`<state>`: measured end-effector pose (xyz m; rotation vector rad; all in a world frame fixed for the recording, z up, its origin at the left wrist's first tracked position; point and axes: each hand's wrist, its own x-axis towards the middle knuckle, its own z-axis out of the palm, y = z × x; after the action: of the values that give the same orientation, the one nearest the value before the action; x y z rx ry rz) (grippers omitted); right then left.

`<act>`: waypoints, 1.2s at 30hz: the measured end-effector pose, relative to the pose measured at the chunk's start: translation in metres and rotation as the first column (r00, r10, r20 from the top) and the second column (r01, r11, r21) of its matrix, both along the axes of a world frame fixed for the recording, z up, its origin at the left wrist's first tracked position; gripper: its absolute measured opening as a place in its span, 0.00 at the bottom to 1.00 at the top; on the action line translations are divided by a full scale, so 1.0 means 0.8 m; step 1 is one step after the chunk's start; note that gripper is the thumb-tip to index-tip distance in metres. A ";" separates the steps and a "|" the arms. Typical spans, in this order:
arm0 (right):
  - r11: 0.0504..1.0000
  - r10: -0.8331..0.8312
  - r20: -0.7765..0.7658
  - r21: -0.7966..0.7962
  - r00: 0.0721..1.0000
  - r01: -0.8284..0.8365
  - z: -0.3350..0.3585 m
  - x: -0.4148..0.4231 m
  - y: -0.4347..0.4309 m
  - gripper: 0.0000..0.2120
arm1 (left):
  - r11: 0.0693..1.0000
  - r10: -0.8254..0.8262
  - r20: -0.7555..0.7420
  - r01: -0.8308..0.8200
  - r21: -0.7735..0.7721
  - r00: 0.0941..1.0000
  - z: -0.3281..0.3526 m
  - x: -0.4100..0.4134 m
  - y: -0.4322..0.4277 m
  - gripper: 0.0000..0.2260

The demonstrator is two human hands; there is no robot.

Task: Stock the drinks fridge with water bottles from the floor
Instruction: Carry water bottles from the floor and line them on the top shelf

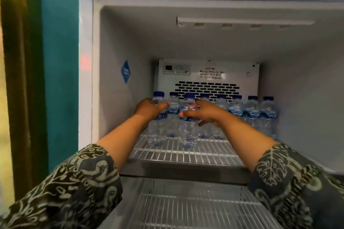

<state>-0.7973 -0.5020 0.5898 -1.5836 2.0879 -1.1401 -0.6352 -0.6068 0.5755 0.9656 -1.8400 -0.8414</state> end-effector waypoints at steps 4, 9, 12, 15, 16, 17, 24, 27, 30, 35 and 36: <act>0.998 0.000 -0.207 0.065 0.978 0.013 0.021 0.001 -0.007 0.42 | 1.000 -0.018 -0.012 0.018 -0.021 1.000 -0.005 -0.002 0.001 0.27; 0.977 0.069 -0.218 -0.184 0.973 -0.111 0.044 0.003 -0.017 0.24 | 0.998 -0.067 -0.093 0.067 -0.004 0.993 -0.008 0.001 0.007 0.30; 0.932 0.131 -0.256 -0.298 0.958 -0.207 0.032 -0.001 -0.029 0.14 | 1.000 -0.018 -0.105 0.020 0.011 0.994 0.001 0.006 0.011 0.27; 0.898 0.153 -0.267 -0.365 0.951 -0.246 0.015 -0.008 -0.037 0.11 | 1.000 -0.018 -0.089 0.020 0.018 0.996 0.017 0.010 0.013 0.24; 0.896 0.157 -0.267 -0.366 0.951 -0.251 0.013 -0.010 -0.039 0.11 | 0.999 -0.028 -0.056 0.030 0.020 0.998 0.023 0.011 0.016 0.23; 0.896 0.159 -0.270 -0.365 0.950 -0.254 0.012 -0.013 -0.039 0.12 | 0.999 -0.040 -0.007 0.040 0.035 0.999 0.029 0.011 0.017 0.22; 0.886 0.203 -0.260 -0.361 0.944 -0.290 0.013 -0.026 -0.036 0.14 | 0.994 -0.007 0.031 0.003 0.113 0.999 0.043 0.008 0.019 0.20; 0.876 0.212 -0.243 -0.381 0.947 -0.294 0.012 -0.027 -0.034 0.13 | 0.991 0.016 -0.071 -0.006 0.130 0.997 0.038 -0.002 0.011 0.18; 0.858 0.229 -0.214 -0.417 0.950 -0.301 0.007 -0.025 -0.035 0.13 | 0.992 0.106 -0.087 -0.099 0.083 0.991 0.036 -0.011 -0.004 0.19; 0.845 0.223 -0.193 -0.451 0.955 -0.288 0.003 -0.025 -0.041 0.13 | 0.979 0.201 -0.049 -0.200 0.027 0.978 0.035 -0.023 -0.026 0.19; 0.842 0.219 -0.192 -0.459 0.957 -0.285 0.002 -0.025 -0.042 0.12 | 0.978 0.209 -0.041 -0.208 0.022 0.977 0.035 -0.027 -0.030 0.20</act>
<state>-0.8175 -0.5356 0.5916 -2.1372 1.6666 -1.5772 -0.6567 -0.6310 0.6037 1.1213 -1.6634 -0.7448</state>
